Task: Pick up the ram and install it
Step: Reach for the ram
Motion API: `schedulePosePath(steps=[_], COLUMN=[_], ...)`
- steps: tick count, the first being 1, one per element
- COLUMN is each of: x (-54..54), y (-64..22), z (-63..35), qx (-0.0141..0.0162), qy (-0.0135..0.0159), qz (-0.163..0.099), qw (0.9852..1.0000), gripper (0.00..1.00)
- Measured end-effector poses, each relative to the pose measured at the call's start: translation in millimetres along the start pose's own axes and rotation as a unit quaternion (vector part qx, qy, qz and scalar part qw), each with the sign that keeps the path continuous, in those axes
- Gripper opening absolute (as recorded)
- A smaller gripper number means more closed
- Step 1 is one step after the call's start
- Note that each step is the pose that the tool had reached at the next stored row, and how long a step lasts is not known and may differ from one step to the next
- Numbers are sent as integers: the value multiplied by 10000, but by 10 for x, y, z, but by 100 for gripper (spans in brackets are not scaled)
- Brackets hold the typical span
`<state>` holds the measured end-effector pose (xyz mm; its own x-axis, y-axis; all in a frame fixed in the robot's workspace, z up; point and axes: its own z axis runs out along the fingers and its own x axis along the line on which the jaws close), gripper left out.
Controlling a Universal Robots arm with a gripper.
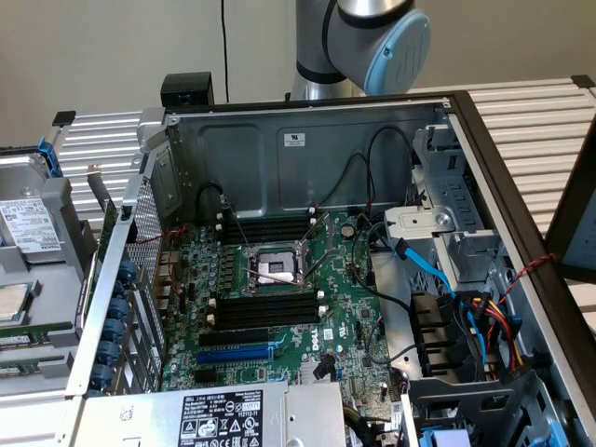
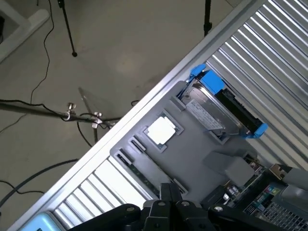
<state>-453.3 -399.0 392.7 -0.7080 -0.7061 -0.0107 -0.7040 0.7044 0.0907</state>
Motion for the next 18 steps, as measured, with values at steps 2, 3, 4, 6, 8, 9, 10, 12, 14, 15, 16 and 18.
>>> schedulePosePath(steps=[2,3,4,6,8,9,10,12,14,15,16,18], x=[1,1,1,1,0,0,1,1,1,1,1,1], y=[-1,0,0,-1,-1,-1,-1,-2,-1,-1,-1,-1], z=[1,1,1,4,6,7,8,9,11,11,12,13], qx=[33,48,65,92,111,117,120,121,119,118,117,116], qy=[16,25,31,43,56,63,72,89,103,110,117,131], qz=[-89,-140,-204,-361,-535,-625,-711,-895,-1073,-1162,-1252,-1432], qw=[10000,9999,9998,9993,9985,9980,9974,9959,9941,9931,9920,9895], gripper=[11,11,11,11,11,11,11,11,11,11,11,11])
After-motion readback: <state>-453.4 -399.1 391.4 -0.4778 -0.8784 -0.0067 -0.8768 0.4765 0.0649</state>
